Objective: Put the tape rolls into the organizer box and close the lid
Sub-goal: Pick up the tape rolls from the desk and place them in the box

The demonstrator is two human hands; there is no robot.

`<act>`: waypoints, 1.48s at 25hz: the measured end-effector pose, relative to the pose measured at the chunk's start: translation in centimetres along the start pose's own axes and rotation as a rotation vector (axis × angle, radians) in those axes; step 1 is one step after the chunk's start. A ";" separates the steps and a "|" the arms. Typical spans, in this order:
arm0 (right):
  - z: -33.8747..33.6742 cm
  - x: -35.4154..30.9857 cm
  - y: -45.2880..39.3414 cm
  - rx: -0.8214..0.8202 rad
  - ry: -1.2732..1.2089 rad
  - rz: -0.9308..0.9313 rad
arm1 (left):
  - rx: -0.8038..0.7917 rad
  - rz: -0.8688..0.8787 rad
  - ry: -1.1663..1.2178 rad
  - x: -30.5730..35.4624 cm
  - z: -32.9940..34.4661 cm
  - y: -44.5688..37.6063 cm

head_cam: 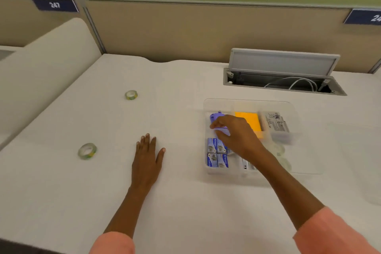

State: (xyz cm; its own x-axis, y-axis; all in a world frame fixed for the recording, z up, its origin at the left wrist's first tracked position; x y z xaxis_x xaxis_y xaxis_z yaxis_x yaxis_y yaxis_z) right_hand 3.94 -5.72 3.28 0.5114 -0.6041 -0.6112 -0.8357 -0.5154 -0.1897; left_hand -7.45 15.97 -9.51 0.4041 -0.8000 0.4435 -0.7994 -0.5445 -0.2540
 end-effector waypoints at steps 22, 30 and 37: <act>29.7 -18.8 -4.2 -0.546 0.378 -0.596 | 0.315 -0.749 -0.214 -15.8 -7.7 2.4; 28.2 -17.1 -5.0 -0.417 0.245 -0.557 | 0.374 -0.776 -0.090 -15.4 -8.0 2.4; 22.3 -12.7 -5.6 -0.379 0.025 -0.289 | 0.319 -0.760 -0.070 -14.7 -8.4 2.3</act>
State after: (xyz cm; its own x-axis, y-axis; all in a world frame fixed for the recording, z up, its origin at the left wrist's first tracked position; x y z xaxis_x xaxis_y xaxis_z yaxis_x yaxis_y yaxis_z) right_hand -2.40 18.39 -5.05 0.7204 -0.4155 -0.5554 -0.5290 -0.8470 -0.0525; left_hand -18.99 28.61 -9.36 0.8186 -0.1931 0.5409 -0.1366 -0.9802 -0.1432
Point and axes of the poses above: each hand's wrist, its own y-axis away from the middle knuckle, its own z-axis out of the palm, x = y × z, the point moved 6 cm from there along -y, towards the middle knuckle, and after that the axes turned 7 degrees about x, right-handed, at the moved point
